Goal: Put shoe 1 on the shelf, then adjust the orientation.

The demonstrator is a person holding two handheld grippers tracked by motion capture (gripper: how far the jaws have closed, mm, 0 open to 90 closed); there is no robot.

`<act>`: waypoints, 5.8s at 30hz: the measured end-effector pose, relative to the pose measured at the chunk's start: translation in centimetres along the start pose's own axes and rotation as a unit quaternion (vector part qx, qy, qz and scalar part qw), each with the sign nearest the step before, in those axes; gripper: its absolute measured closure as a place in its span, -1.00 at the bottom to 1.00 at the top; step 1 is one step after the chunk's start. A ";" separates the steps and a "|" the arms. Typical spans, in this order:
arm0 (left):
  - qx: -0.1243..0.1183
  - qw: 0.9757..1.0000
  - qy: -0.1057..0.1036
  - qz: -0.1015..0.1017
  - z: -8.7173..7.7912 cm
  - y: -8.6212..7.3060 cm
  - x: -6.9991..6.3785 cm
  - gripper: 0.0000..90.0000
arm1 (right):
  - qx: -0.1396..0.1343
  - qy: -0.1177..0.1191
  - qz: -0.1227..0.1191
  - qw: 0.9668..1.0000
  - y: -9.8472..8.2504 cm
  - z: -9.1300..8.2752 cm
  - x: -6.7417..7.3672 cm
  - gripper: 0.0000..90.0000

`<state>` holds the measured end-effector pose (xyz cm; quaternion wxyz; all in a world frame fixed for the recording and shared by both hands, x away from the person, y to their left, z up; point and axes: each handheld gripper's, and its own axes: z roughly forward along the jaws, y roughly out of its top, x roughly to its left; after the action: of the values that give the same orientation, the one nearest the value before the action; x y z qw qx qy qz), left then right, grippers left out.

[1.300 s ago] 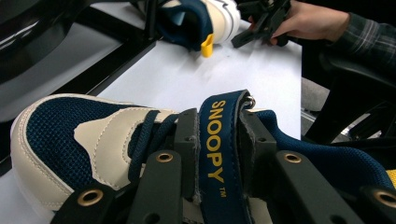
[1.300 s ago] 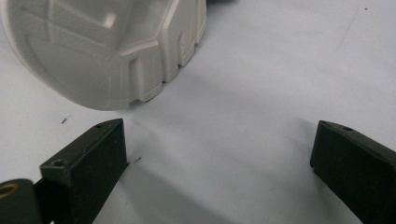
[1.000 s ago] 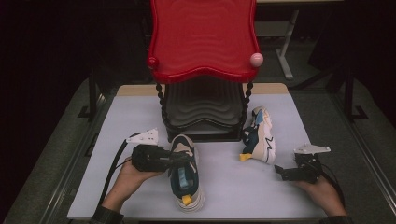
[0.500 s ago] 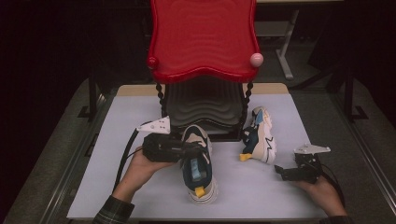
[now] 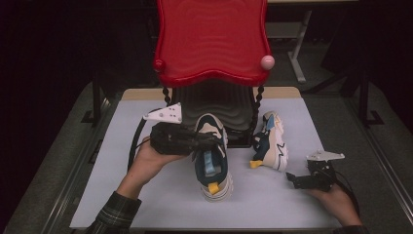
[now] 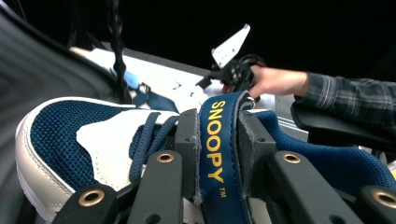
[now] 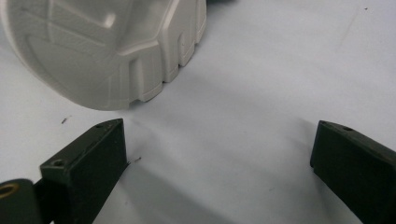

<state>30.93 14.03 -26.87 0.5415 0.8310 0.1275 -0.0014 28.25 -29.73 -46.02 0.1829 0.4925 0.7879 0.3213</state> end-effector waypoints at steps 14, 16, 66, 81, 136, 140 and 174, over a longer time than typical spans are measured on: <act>-0.034 0.998 -0.019 0.042 -2.2 6.0 -1.1 0.61 | -0.001 0.000 0.000 1.000 0.0 0.0 0.0 -0.93; -0.037 0.998 -0.020 0.052 -2.6 7.1 -1.3 0.61 | -0.001 -0.001 0.000 1.000 0.0 0.0 0.0 -0.93; 0.008 0.978 0.111 0.179 -9.3 24.2 10.9 0.63 | -0.003 0.003 0.003 1.000 0.0 0.0 -0.1 -0.93; 0.029 0.974 0.124 0.189 -8.1 23.6 14.6 0.63 | -0.004 0.004 0.005 1.000 0.0 0.0 -0.1 -0.93; -0.010 0.988 0.136 0.067 -13.2 12.9 7.1 -0.71 | 0.000 -0.001 0.000 1.000 0.0 0.0 0.0 -0.93; -0.011 0.988 0.143 0.062 -13.9 11.2 6.1 -0.71 | 0.000 -0.002 0.001 1.000 0.0 0.0 0.1 -0.93; 0.054 0.982 0.177 -0.024 -7.5 -10.8 2.0 -0.70 | -0.054 0.084 0.004 0.995 2.9 -5.4 -1.2 0.83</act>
<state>29.59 25.32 -33.76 0.4641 0.8430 0.2412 0.1260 27.43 -31.64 -40.19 0.1412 0.4562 0.7800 0.4043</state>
